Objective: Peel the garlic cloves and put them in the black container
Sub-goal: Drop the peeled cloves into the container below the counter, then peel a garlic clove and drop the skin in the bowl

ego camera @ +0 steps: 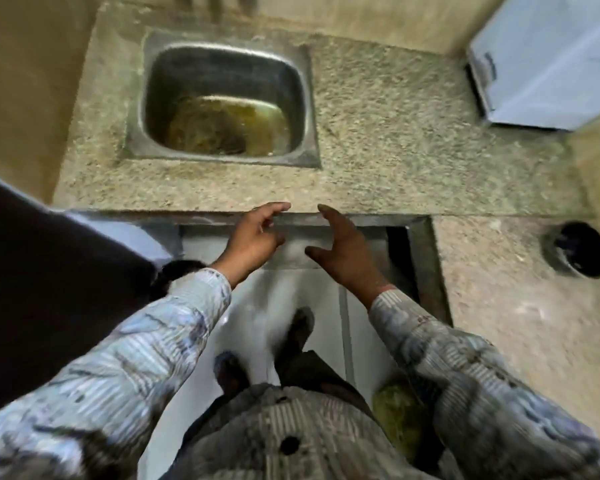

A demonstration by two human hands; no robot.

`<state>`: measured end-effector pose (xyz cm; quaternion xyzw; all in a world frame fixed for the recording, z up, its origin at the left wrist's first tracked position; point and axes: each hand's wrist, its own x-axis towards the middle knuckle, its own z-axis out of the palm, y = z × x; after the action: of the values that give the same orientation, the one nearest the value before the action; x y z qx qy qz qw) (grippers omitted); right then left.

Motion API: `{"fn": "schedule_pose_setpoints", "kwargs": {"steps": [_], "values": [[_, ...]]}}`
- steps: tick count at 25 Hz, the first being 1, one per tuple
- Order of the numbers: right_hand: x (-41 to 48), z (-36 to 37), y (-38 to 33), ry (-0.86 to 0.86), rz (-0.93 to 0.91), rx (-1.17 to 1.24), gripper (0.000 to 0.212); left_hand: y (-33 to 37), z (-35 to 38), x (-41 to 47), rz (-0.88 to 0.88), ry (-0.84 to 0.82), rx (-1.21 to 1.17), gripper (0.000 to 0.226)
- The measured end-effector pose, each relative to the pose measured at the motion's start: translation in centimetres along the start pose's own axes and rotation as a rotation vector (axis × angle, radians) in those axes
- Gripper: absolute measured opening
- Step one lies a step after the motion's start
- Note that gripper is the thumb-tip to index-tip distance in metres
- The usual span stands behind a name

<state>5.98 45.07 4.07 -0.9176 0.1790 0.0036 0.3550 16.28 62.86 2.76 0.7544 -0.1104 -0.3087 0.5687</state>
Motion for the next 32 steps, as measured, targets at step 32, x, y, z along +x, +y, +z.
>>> {"fn": "schedule_pose_setpoints", "kwargs": {"steps": [32], "values": [[-4.4, -26.2, 43.7, 0.473, 0.799, -0.102, 0.008, 11.2, 52.1, 18.3, 0.379, -0.739, 0.750, 0.046]]}}
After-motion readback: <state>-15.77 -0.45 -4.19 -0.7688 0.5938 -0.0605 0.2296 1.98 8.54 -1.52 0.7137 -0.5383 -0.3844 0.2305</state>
